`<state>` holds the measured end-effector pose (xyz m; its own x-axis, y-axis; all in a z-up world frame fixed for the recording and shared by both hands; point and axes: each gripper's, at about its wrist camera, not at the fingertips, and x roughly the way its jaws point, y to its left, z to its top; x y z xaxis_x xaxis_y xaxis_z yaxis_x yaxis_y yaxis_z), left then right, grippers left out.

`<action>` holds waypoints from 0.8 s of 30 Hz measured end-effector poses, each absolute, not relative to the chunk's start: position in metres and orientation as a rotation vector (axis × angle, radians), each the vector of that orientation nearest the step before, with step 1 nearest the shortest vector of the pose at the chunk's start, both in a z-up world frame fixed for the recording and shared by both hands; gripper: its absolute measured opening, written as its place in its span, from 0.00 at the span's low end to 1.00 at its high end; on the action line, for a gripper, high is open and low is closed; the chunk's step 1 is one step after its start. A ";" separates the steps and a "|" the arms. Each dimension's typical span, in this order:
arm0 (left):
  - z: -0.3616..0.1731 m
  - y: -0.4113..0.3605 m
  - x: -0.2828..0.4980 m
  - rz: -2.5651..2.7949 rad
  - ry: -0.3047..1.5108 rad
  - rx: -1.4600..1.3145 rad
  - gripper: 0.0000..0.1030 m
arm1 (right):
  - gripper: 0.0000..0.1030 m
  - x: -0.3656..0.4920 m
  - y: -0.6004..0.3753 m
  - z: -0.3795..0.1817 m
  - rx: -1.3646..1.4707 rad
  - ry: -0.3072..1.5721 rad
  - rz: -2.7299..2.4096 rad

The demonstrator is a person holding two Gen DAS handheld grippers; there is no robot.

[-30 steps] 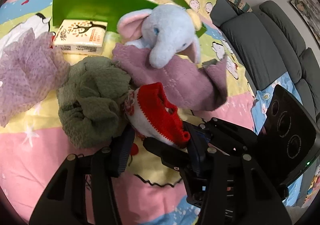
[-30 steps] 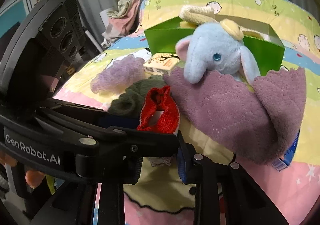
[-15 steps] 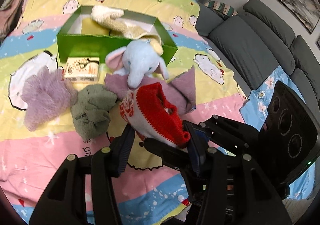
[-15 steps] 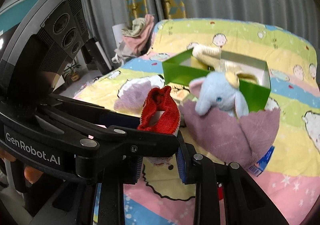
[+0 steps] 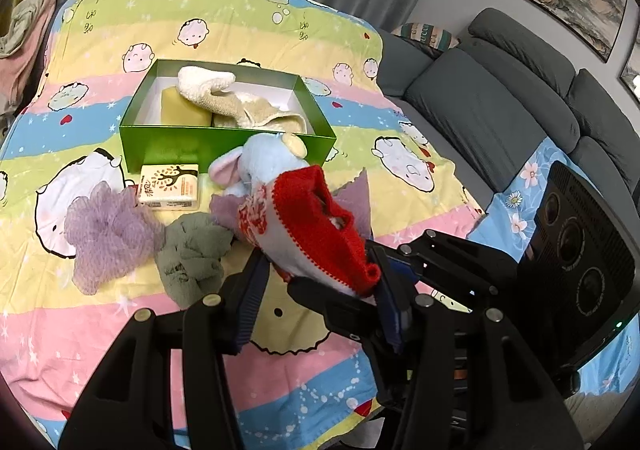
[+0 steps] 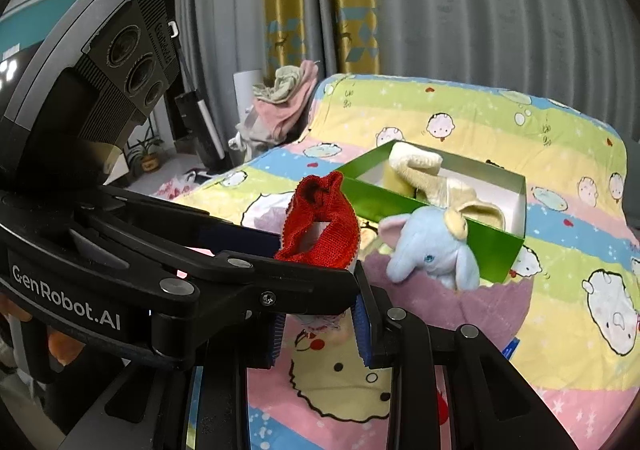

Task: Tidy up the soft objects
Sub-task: 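Carry the red-and-white sock into the green box with both grippers, then open them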

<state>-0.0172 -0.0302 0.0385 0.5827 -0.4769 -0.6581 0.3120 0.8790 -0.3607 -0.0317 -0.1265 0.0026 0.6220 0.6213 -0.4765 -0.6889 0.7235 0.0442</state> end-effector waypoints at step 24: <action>0.053 -0.032 0.019 -0.485 0.784 -0.183 0.48 | 0.30 0.002 -0.127 0.018 -0.158 0.443 0.720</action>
